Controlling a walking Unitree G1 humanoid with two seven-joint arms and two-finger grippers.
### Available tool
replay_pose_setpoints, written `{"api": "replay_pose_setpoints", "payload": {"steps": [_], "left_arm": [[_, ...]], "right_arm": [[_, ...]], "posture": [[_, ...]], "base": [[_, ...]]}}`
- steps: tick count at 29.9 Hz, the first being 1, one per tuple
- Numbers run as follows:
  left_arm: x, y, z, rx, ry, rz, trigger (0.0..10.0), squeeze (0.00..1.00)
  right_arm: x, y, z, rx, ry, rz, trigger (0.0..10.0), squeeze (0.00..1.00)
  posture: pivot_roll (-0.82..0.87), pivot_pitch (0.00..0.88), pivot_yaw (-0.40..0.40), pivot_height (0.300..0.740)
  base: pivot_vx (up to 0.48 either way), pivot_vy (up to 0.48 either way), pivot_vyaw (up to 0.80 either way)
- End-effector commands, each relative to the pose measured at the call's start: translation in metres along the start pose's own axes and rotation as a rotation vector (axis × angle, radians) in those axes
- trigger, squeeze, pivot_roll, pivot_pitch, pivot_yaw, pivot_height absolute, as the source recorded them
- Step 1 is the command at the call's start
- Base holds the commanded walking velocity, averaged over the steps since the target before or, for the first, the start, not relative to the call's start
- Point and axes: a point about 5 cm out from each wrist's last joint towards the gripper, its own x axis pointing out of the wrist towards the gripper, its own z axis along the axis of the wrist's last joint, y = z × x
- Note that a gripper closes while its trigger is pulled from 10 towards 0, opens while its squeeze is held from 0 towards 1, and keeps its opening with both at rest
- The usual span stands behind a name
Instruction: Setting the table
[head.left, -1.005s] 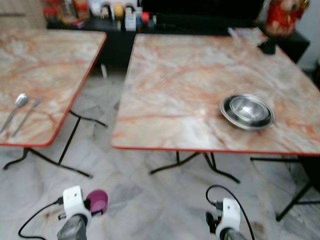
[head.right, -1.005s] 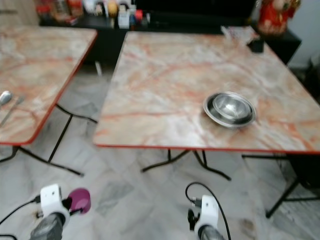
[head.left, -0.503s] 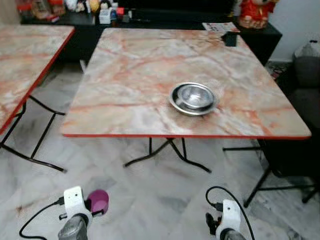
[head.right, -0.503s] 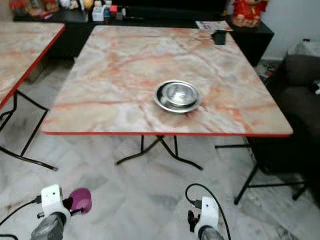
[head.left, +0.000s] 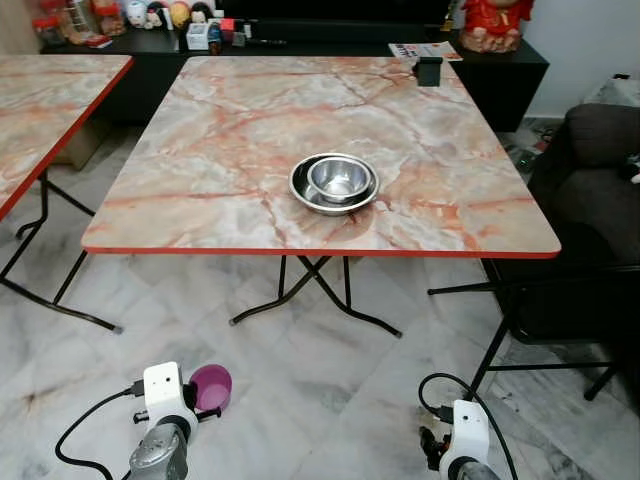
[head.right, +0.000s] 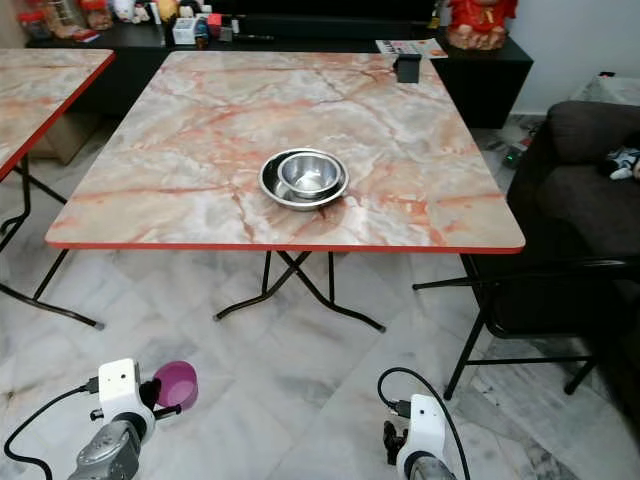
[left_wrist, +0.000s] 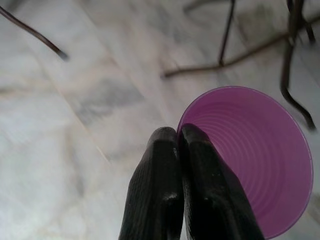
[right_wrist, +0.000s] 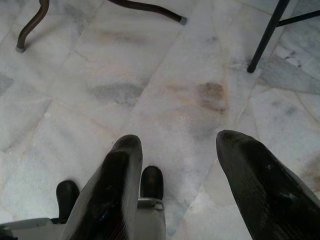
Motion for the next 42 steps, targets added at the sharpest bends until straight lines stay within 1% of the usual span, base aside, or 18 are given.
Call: {"api": "replay_pose_setpoints", "payload": {"steps": [1, 7, 11, 12, 13, 15, 16, 17, 21, 22, 23, 25, 27, 29, 31, 33, 38, 42], "left_arm": [[0.001, 0.011, 0.015, 0.017, -0.105, 0.074, 10.0, 0.0], [-0.005, 0.035, 0.036, 0.032, -0.276, 0.29, 10.0, 0.0], [-0.006, 0.054, 0.078, 0.102, -0.452, 0.443, 10.0, 0.0], [-0.007, 0.06, 0.099, 0.117, -0.537, 0.489, 10.0, 0.0], [-0.007, 0.06, 0.099, 0.117, -0.537, 0.489, 10.0, 0.0], [-0.009, 0.06, 0.137, 0.157, -0.682, 0.504, 10.0, 0.0], [-0.009, 0.06, 0.137, 0.157, -0.682, 0.504, 10.0, 0.0], [-0.01, 0.054, 0.16, 0.179, -0.774, 0.478, 10.0, 0.0], [-0.015, 0.042, 0.187, 0.191, -0.887, 0.431, 10.0, 0.0], [-0.017, 0.02, 0.215, 0.12, -0.964, 0.296, 10.0, 0.0], [-0.018, 0.014, 0.222, 0.101, -0.987, 0.256, 10.0, 0.0], [-0.017, -0.017, 0.243, 0.021, -0.989, 0.039, 10.0, 0.0], [-0.017, -0.029, 0.247, -0.001, -0.967, -0.027, 10.0, 0.0], [-0.017, -0.031, 0.248, -0.005, -0.964, -0.035, 10.0, 0.0], [-0.018, -0.052, 0.248, -0.114, -0.918, -0.145, 10.0, 0.0], [-0.018, -0.062, 0.244, -0.137, -0.892, -0.178, 10.0, 0.0], [-0.017, -0.083, 0.234, -0.142, -0.82, -0.272, 10.0, 0.0], [-0.017, -0.089, 0.237, -0.158, -0.808, -0.307, 10.0, 0.0]], "right_arm": [[0.0, 0.001, -0.001, -0.008, 0.006, 0.006, 10.0, 0.0], [0.0, 0.001, 0.0, -0.02, 0.009, 0.012, 10.0, 0.0], [0.001, 0.003, 0.001, -0.034, 0.01, 0.02, 10.0, 0.0], [0.001, 0.004, 0.002, -0.034, 0.008, 0.023, 10.0, 0.0], [0.001, 0.004, 0.002, -0.034, 0.008, 0.023, 10.0, 0.0], [0.002, 0.006, 0.004, -0.038, 0.004, 0.029, 10.0, 0.0], [0.002, 0.006, 0.004, -0.038, 0.004, 0.029, 10.0, 0.0], [0.002, 0.007, 0.005, -0.037, 0.001, 0.031, 10.0, 0.0], [0.002, 0.008, 0.006, -0.029, -0.004, 0.031, 10.0, 0.0], [0.002, 0.008, 0.006, -0.03, -0.001, 0.03, 10.0, 0.0], [0.003, 0.008, 0.006, -0.03, -0.001, 0.03, 10.0, 0.0], [0.003, 0.01, 0.006, -0.029, -0.002, 0.033, 10.0, 0.0], [0.003, 0.01, 0.007, -0.025, -0.003, 0.034, 10.0, 0.0], [0.003, 0.01, 0.007, -0.025, -0.003, 0.034, 10.0, 0.0], [0.003, 0.01, 0.007, -0.023, -0.003, 0.034, 10.0, 0.0], [0.003, 0.011, 0.006, -0.024, -0.004, 0.034, 10.0, 0.0], [0.003, 0.01, 0.006, -0.026, -0.003, 0.027, 10.0, 0.0], [0.003, 0.011, 0.006, -0.019, -0.006, 0.025, 10.0, 0.0]], "posture": [[0.06, 0.123, -0.052, 0.74], [0.08, 0.124, -0.061, 0.74], [0.09, 0.124, -0.067, 0.74], [0.1, 0.122, -0.067, 0.74], [0.1, 0.122, -0.067, 0.74], [0.1, 0.119, -0.067, 0.74], [0.1, 0.119, -0.067, 0.74], [0.1, 0.115, -0.064, 0.74], [0.1, 0.114, -0.062, 0.74], [0.1, 0.112, -0.061, 0.74], [0.1, 0.112, -0.061, 0.74], [0.1, 0.112, -0.058, 0.74], [0.1, 0.111, -0.057, 0.74], [0.1, 0.111, -0.057, 0.74], [0.09, 0.111, -0.056, 0.74], [0.09, 0.112, -0.053, 0.74], [0.08, 0.114, -0.05, 0.74], [0.08, 0.114, -0.04, 0.74]], "base": [[0.0, 0.0, 0.0], [0.0, 0.0, 0.0], [0.0, 0.0, 0.0], [0.0, 0.0, 0.0], [0.0, 0.0, 0.0], [0.0, 0.0, 0.0], [0.0, 0.0, 0.0], [0.0, 0.0, 0.0], [0.0, 0.0, 0.0], [0.0, 0.0, 0.0], [0.0, 0.0, 0.0], [0.0, 0.0, 0.0], [0.0, 0.0, 0.0], [0.0, 0.0, 0.0], [0.0, 0.0, 0.0], [0.0, 0.0, 0.0], [0.049, 0.0, 0.0], [0.285, 0.0, 0.0]]}}
